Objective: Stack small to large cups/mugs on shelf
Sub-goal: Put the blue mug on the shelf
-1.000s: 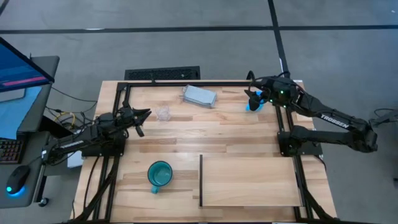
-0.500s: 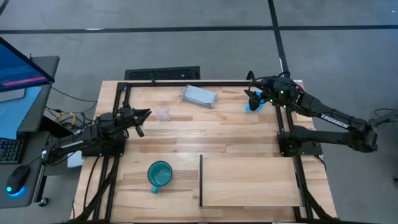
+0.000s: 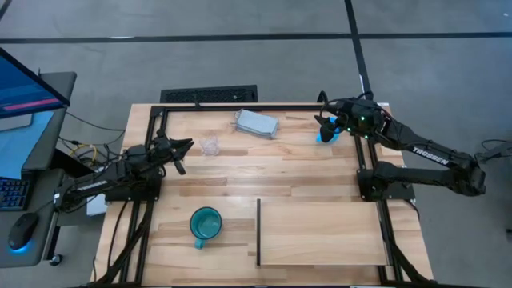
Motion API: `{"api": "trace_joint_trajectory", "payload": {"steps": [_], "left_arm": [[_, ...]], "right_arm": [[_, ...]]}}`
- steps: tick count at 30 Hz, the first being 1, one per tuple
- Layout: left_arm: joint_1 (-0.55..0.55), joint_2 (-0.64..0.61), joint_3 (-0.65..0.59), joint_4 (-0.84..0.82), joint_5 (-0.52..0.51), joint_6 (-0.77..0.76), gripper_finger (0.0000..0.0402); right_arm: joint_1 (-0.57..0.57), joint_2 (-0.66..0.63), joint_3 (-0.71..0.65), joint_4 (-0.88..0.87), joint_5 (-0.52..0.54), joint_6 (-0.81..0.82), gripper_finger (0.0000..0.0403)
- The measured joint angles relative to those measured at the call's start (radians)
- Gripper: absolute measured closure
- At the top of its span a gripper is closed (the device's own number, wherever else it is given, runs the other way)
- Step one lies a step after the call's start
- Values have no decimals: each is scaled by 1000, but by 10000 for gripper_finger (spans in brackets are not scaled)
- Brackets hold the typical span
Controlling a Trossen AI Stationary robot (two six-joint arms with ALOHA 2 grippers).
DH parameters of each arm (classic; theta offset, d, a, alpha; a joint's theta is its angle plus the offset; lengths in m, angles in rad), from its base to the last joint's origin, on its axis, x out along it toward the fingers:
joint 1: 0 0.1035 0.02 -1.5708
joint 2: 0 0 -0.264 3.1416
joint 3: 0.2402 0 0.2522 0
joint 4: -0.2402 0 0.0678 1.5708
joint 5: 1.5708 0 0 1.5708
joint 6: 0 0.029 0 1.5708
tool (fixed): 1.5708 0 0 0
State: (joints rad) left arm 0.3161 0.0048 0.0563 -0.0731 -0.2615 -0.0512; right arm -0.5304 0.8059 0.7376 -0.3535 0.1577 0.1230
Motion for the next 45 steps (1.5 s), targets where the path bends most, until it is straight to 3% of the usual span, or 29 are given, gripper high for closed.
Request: {"api": "trace_joint_trajectory", "payload": {"steps": [8,22,34,40,45], "left_arm": [[0,0,0,-2,-2,-22,337],[0,0,0,1,-33,-24,233],[0,0,-4,35,-23,-44,227],[-1,0,-4,42,90,-53,227],[0,1,-4,43,124,-55,227]], "right_arm": [[0,0,0,0,0,0,124],[0,0,0,0,0,0,124],[0,0,0,-1,0,0,124],[0,0,0,-1,0,0,124],[0,0,0,-1,0,0,124]]}}
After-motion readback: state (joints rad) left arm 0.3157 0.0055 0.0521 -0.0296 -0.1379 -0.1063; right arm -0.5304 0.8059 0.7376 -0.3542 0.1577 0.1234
